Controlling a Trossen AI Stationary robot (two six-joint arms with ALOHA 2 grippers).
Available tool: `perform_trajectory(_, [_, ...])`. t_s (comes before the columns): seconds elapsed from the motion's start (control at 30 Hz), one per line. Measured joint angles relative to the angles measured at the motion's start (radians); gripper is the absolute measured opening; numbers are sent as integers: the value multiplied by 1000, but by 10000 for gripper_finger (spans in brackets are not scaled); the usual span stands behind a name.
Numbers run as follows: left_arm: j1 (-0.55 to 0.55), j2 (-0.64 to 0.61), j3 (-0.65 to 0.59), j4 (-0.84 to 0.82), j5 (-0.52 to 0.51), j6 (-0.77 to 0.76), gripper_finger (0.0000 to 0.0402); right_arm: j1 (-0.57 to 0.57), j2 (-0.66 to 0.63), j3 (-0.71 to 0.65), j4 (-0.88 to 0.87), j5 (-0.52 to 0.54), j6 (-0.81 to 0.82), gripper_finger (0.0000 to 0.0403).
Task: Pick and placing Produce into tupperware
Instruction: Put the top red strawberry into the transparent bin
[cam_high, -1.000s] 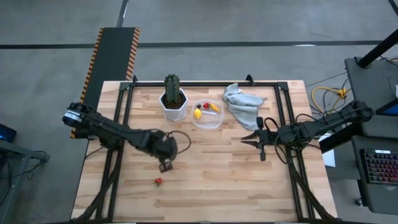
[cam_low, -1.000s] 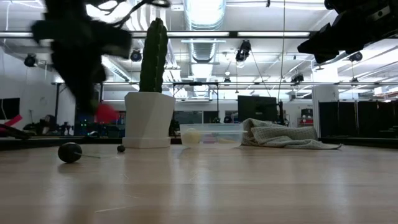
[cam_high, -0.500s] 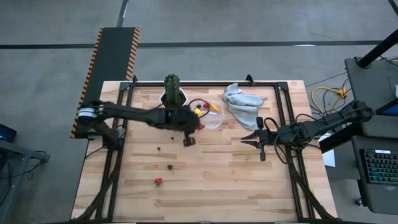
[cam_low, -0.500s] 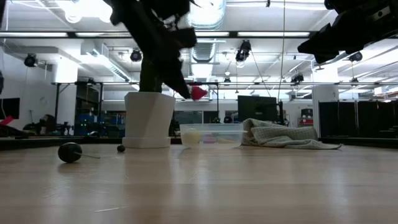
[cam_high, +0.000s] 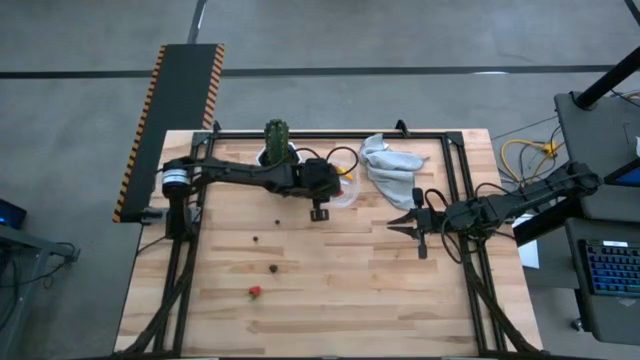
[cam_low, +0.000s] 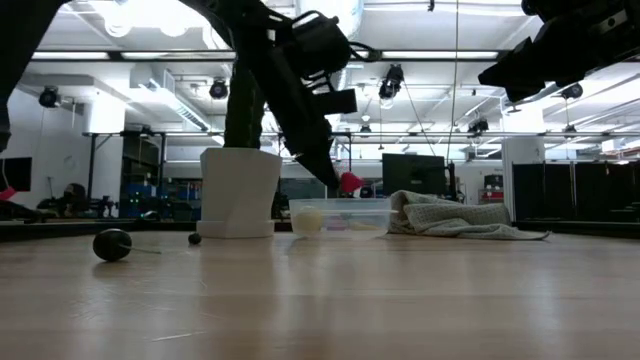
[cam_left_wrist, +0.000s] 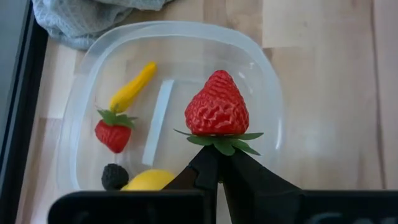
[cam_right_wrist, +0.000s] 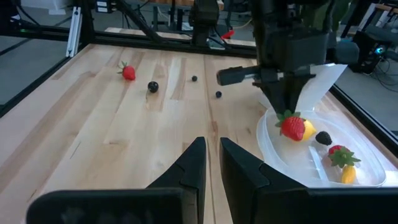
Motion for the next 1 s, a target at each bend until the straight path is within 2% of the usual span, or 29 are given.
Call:
perform_trajectory(0.4, [63, 9, 1, 10, -2, 16, 0, 0, 0, 0, 2, 3, 0, 38])
perform_trajectory(0.6, [65, 12, -1, 9, 40, 23, 0, 0, 0, 0, 1, 3, 0, 38])
perform_trajectory(1.0, [65, 47, -7, 18, 43, 34, 0, 0, 0, 0, -4, 3, 0, 38])
